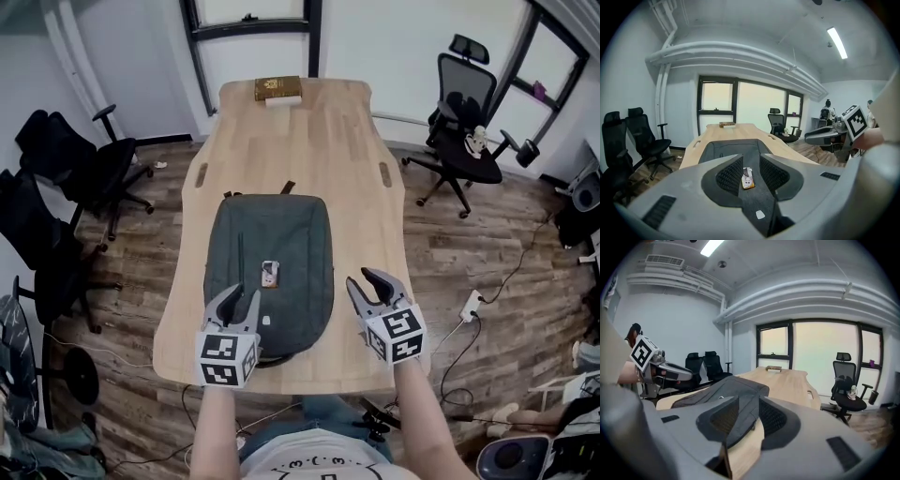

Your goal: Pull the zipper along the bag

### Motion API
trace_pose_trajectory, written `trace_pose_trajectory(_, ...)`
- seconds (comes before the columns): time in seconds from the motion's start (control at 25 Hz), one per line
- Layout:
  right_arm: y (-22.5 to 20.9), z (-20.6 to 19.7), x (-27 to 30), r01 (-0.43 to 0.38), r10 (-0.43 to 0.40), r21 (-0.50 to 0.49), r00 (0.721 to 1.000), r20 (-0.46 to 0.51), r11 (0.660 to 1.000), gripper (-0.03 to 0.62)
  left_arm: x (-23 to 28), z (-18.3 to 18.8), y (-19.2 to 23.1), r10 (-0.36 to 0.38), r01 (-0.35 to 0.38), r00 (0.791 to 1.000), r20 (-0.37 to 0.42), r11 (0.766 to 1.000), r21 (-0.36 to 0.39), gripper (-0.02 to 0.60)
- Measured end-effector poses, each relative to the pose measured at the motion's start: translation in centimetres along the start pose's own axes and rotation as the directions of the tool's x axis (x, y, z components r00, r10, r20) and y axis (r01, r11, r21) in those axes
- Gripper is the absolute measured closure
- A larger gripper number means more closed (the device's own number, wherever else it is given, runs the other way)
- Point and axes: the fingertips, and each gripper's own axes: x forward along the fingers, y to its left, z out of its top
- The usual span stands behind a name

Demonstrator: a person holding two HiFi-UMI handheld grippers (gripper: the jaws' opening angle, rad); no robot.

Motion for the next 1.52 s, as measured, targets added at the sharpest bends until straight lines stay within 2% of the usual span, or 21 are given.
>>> trace_pose_trajectory(0.2,-2.2,-3.6,4.1,-0.099,0.093,-0.046,0.989,-0.116,0.994,0.419,3.1,-1.2,0.6,0.043,-0.044,0.997,-0.069,0.999,-0.01,0.492)
trace_pose_trajectory(0.28,-2.7,-5.1,5.5,-0.151,0.14,-0.057,0.977,-0.161,0.987,0.421,3.9,-1.8,0.5,0.05,-0.052,0.994,-0.1,0.998,-0.021,0.554)
trace_pose_trajectory(0.36,-2.8,-6.5,6.6,-0.214,0.197,-0.064,0.959,-0.204,0.975,0.421,4.5,-2.6,0.1,0.044,-0.049,0.989,-0.141,0.998,-0.03,0.561)
trace_pose_trajectory(0.52,-2.3,-9.0,8.8,-0.329,0.291,-0.096,0.914,-0.283,0.94,0.421,5.1,-4.3,0.0,0.043,-0.051,0.975,-0.22,0.998,-0.028,0.561)
trace_pose_trajectory(0.68,-1.7,-11.4,10.6,-0.414,0.343,-0.153,0.872,-0.35,0.897,0.419,5.1,-5.9,0.1,0.052,-0.059,0.961,-0.273,0.998,-0.019,0.561)
trace_pose_trajectory(0.88,-1.0,-13.3,12.2,-0.463,0.349,-0.254,0.852,-0.39,0.849,0.421,5.2,-7.4,0.4,0.051,-0.065,0.941,-0.334,0.997,-0.031,0.561)
trace_pose_trajectory(1.0,-0.9,-14.5,12.6,-0.508,0.35,-0.314,0.826,-0.441,0.802,0.425,5.2,-8.9,0.3,0.014,-0.044,0.919,-0.394,0.997,-0.068,0.561)
trace_pose_trajectory(1.08,-0.3,-14.7,12.7,-0.529,0.363,-0.338,0.819,-0.445,0.778,0.43,5.1,-10.1,-0.1,-0.016,-0.023,0.899,-0.438,0.996,-0.084,0.561)
trace_pose_trajectory(1.2,0.3,-14.3,13.3,-0.52,0.362,-0.359,0.831,-0.423,0.775,0.442,5.2,-11.8,-0.7,-0.058,0.012,0.867,-0.495,0.995,-0.096,0.561)
trace_pose_trajectory(1.28,0.1,-14.2,13.6,-0.501,0.344,-0.37,0.843,-0.413,0.782,0.499,5.5,-12.8,-0.9,-0.06,0.016,0.842,-0.536,0.996,-0.086,0.561)
trace_pose_trajectory(1.4,-0.2,-14.1,13.4,-0.51,0.353,-0.358,0.836,-0.42,0.782,0.506,6.0,-14.5,-0.5,-0.039,0.001,0.802,-0.596,0.998,-0.065,0.561)
trace_pose_trajectory(1.48,-0.4,-14.0,12.9,-0.524,0.362,-0.348,0.825,-0.433,0.778,0.538,6.4,-15.4,-0.3,-0.039,-0.019,0.789,-0.613,0.996,-0.087,0.561)
trace_pose_trajectory(1.52,-0.5,-14.0,12.7,-0.528,0.366,-0.342,0.822,-0.437,0.777,0.548,6.5,-15.6,-0.2,-0.042,-0.031,0.791,-0.61,0.994,-0.109,0.561)
